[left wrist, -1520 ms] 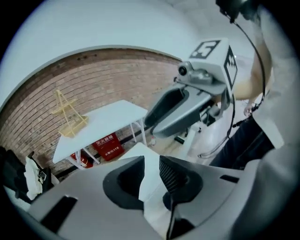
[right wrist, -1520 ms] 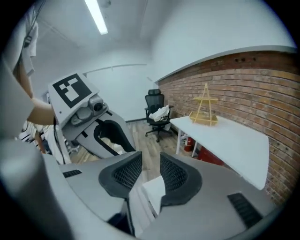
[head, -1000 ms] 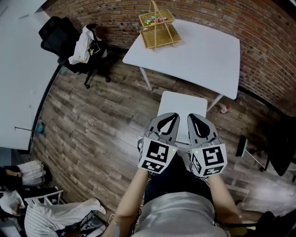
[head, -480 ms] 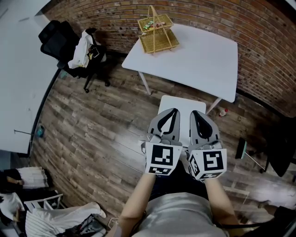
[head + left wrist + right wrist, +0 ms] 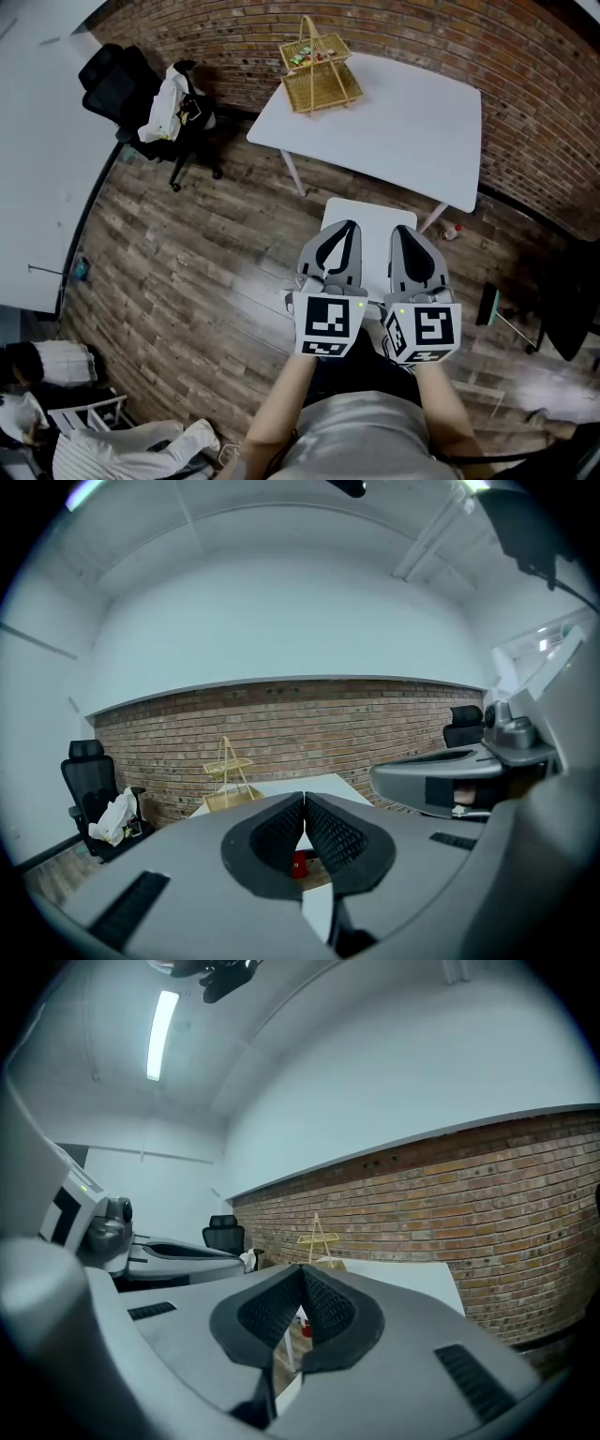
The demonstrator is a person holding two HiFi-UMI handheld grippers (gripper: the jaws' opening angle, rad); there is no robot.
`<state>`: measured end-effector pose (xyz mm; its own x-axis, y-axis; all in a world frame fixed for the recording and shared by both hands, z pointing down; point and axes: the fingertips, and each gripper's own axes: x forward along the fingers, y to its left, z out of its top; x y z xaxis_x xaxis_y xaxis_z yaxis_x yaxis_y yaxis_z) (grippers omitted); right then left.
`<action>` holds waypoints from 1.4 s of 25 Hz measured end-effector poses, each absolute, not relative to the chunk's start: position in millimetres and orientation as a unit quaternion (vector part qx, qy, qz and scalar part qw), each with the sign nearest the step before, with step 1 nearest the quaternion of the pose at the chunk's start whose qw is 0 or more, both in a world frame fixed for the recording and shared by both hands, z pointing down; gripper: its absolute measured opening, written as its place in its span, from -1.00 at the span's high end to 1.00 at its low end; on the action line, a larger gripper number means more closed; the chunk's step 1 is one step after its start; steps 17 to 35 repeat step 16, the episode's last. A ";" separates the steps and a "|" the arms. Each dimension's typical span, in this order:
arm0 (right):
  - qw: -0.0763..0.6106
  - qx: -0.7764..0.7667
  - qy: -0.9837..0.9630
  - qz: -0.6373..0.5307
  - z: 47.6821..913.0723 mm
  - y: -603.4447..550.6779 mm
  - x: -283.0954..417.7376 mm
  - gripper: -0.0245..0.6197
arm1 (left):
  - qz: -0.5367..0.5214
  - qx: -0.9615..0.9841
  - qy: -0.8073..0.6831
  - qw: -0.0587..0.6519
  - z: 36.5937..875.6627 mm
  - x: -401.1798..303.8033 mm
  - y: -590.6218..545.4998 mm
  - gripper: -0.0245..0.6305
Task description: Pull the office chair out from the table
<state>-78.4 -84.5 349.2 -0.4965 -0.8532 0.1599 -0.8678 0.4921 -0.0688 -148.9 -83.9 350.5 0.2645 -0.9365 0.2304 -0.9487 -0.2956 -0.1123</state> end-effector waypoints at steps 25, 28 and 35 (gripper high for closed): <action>0.046 0.499 -0.862 0.079 351.3 -93.7 -77.0 0.88 | 0.141 0.793 -0.593 0.005 348.1 -146.9 -95.1 0.88; 0.046 0.499 -0.862 0.079 351.3 -93.7 -77.0 0.88 | 0.141 0.793 -0.593 0.005 348.1 -146.9 -95.1 0.88; 0.046 0.499 -0.862 0.079 351.3 -93.7 -77.0 0.88 | 0.141 0.793 -0.593 0.005 348.1 -146.9 -95.1 0.88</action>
